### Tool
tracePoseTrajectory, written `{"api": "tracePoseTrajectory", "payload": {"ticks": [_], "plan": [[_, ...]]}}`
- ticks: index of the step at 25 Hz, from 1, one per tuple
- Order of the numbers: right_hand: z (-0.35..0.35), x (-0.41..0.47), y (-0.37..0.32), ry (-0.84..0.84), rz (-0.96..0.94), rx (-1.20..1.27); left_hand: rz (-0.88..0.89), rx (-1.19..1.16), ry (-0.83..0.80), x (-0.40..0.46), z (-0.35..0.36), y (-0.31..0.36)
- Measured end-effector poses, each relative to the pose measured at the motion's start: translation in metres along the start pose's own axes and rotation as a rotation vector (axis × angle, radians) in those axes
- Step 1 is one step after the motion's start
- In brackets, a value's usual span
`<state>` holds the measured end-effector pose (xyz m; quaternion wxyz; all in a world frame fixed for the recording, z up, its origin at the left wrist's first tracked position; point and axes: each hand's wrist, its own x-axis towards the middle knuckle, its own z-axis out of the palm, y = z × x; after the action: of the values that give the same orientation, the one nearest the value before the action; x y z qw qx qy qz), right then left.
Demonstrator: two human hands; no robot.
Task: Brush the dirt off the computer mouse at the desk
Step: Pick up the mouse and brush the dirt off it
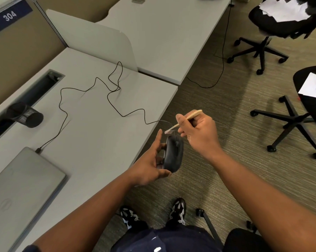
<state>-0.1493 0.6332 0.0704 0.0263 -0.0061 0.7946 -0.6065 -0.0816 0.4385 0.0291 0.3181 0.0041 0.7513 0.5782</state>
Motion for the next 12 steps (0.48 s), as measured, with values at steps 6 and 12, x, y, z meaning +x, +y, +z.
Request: {"api": "tracePoseTrajectory", "payload": {"ticks": [6,12], "plan": [[-0.003,0.001,0.01,0.096,0.131,0.124,0.013,0.003,0.038,-0.003,-0.004,0.003],[-0.003,-0.003,0.01,0.058,0.279,0.363,0.031,0.03,0.077,-0.003,-0.005,0.007]]}}
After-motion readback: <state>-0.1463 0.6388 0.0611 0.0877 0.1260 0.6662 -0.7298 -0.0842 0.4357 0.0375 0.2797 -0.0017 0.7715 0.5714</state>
